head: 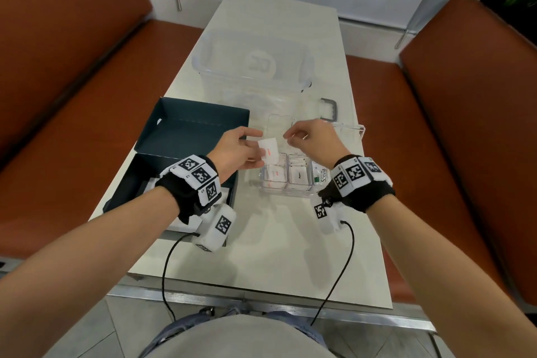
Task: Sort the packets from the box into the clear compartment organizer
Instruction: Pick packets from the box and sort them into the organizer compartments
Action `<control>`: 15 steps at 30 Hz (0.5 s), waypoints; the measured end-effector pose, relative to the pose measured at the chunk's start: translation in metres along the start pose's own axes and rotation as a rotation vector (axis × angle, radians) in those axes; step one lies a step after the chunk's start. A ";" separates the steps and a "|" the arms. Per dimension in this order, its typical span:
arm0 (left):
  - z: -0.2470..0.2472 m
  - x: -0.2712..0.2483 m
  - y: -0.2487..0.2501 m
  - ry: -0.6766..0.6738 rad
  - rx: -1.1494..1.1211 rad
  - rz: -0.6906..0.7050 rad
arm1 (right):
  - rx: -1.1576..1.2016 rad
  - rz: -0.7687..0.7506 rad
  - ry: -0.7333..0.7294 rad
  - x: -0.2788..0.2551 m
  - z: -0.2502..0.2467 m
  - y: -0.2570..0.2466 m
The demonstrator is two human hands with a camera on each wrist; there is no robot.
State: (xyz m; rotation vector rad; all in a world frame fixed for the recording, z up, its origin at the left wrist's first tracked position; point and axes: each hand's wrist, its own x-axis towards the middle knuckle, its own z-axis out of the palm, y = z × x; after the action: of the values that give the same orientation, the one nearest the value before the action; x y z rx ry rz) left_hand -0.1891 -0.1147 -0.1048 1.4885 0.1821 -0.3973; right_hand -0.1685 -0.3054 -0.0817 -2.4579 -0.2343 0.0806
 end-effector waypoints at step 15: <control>0.031 0.024 -0.013 0.100 0.336 -0.035 | 0.322 0.313 0.019 -0.006 0.029 0.013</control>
State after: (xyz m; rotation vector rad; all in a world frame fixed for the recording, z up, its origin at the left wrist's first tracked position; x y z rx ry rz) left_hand -0.1755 -0.1497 -0.1229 1.8397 0.2291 -0.3951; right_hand -0.1753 -0.2991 -0.1123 -2.1527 0.1632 0.2121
